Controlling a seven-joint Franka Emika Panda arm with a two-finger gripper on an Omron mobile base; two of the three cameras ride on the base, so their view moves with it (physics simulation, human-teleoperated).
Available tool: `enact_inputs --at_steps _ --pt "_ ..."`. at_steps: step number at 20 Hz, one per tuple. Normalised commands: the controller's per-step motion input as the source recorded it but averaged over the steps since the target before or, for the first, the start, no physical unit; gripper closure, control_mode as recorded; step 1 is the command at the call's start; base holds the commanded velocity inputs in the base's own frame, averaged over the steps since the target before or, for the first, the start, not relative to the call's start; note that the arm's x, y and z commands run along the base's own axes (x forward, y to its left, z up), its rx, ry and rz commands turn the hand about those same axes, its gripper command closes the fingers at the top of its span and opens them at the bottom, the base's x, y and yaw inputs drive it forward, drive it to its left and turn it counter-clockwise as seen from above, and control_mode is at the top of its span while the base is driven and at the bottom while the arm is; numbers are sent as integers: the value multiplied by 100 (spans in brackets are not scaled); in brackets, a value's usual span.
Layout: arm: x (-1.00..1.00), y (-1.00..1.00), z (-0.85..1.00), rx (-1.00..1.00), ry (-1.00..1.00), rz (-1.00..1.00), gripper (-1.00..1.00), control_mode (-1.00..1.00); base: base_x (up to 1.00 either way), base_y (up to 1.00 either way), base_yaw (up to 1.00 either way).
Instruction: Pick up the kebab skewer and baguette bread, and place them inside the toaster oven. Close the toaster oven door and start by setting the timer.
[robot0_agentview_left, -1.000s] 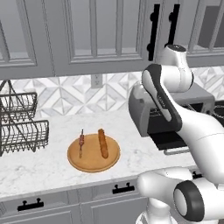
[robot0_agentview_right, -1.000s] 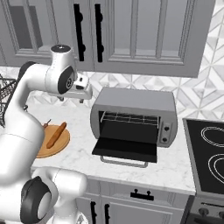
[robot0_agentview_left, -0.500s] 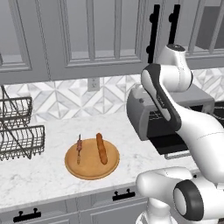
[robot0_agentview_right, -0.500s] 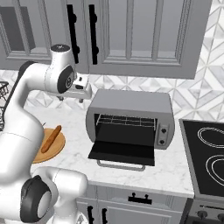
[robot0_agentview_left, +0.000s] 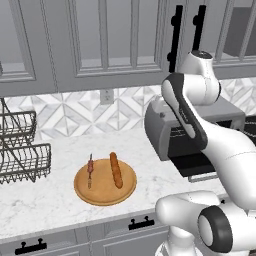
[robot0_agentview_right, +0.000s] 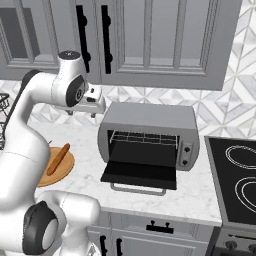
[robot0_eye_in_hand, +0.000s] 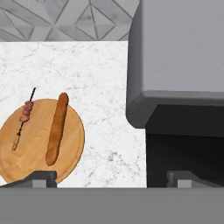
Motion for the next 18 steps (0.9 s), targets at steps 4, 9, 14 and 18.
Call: enact_inputs --at_steps 4,9,14,18 --pt "-43 -72 -12 6 -4 0 -100 -100 0 0 0" --pt "-14 -100 -36 13 -17 1 -100 -100 0 0 0" --pt "2 -92 -37 5 -26 0 -100 -100 0 0 0" --pt "34 -75 -33 12 -30 0 -100 -100 0 0 0"
